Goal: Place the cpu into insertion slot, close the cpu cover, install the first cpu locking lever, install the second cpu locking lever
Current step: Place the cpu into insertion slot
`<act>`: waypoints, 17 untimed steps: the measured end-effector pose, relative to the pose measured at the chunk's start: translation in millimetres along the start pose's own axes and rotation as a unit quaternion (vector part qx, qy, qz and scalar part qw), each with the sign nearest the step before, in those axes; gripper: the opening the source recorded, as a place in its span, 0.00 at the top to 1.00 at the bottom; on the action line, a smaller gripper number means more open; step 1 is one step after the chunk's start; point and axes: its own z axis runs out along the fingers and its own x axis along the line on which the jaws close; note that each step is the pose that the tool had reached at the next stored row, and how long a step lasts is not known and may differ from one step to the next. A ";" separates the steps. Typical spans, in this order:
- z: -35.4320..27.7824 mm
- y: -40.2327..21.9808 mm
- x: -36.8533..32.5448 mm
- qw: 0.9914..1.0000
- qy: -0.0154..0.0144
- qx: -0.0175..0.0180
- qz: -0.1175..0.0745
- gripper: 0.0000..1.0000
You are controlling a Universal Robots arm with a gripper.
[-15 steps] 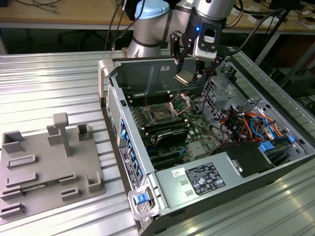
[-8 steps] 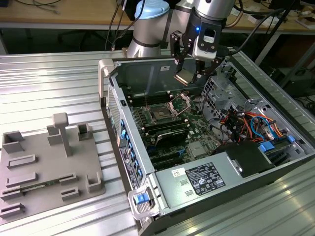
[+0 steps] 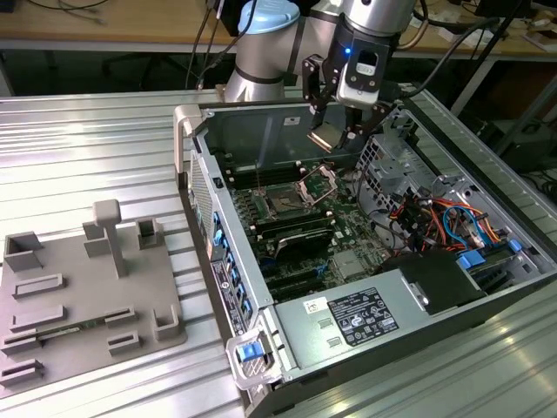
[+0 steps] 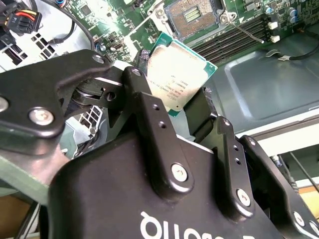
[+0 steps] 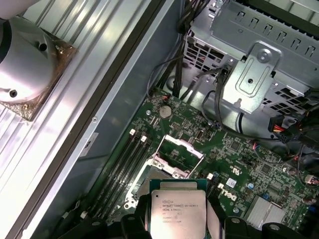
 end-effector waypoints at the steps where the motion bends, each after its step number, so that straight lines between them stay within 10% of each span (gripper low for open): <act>1: 0.1 0.0 0.0 1.000 0.000 0.000 0.003 0.45; 17: 0.2 0.0 0.0 1.000 -0.001 0.000 0.014 0.45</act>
